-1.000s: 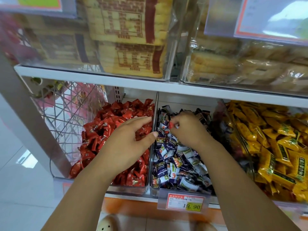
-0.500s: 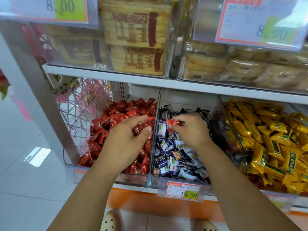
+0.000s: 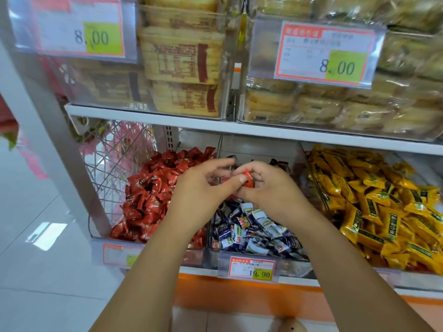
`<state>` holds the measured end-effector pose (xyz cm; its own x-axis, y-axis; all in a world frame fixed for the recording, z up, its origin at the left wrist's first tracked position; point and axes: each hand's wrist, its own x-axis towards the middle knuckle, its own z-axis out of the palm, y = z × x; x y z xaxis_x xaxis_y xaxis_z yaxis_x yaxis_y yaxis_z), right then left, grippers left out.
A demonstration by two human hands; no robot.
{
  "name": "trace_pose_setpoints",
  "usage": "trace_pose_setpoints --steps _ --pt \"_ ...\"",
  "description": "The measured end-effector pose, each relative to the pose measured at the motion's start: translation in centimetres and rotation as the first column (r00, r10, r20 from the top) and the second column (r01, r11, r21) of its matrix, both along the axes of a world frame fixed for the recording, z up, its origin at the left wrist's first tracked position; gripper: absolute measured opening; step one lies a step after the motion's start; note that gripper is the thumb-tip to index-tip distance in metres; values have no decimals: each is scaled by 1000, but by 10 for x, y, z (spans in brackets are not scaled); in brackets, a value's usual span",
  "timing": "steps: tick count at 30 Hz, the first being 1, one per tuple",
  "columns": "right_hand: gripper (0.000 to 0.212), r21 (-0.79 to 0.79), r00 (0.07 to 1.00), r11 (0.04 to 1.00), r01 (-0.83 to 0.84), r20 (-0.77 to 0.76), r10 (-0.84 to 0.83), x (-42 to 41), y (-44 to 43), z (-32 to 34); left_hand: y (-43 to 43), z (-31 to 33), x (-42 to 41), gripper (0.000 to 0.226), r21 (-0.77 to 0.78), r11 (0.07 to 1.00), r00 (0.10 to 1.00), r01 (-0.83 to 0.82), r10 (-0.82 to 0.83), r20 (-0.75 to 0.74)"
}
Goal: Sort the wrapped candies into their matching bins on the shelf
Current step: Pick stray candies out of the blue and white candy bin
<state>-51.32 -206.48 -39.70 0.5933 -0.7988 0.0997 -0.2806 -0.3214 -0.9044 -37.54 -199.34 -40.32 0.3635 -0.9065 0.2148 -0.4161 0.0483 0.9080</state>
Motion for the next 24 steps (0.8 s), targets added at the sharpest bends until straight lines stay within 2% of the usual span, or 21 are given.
trace_pose_setpoints --steps 4,8,9,11,13,15,17,18,20,22,24 --pt "31 -1 993 997 82 90 -81 24 -1 -4 0 0 12 20 -43 997 996 -57 53 -72" --pt "33 -76 977 986 149 165 -135 62 -9 -5 -8 -2 30 13 -81 959 953 -271 255 -165" --pt "32 -77 979 987 143 160 -130 70 -11 -7 -11 -4 36 15 -70 944 933 -324 306 -191" --pt "34 25 984 998 57 165 -61 79 -14 -7 -15 -7 47 25 -34 930 918 -366 355 -176" --pt "43 122 992 992 -33 128 17 76 -20 -7 -18 -10 55 37 -9 938 936 -348 346 -66" --pt "41 65 998 998 21 54 -25 59 -27 -4 -16 -8 57 40 23 945 943 -326 323 81" --pt "29 -22 995 995 99 -31 -99 36 -31 5 -14 -6 55 37 44 963 948 -266 253 193" --pt "24 -42 990 995 87 -112 -91 24 -30 8 -12 -4 53 36 58 975 956 -213 196 217" --pt "18 -29 933 998 -54 -357 40 4 -24 7 -9 -3 44 39 115 990 968 -77 47 245" --pt "38 45 784 974 -221 -587 205 -4 -11 -8 -6 -8 34 48 174 984 946 41 -94 309" --pt "67 42 640 947 -318 -728 247 -4 2 -31 -5 -16 28 56 207 972 917 108 -178 358"
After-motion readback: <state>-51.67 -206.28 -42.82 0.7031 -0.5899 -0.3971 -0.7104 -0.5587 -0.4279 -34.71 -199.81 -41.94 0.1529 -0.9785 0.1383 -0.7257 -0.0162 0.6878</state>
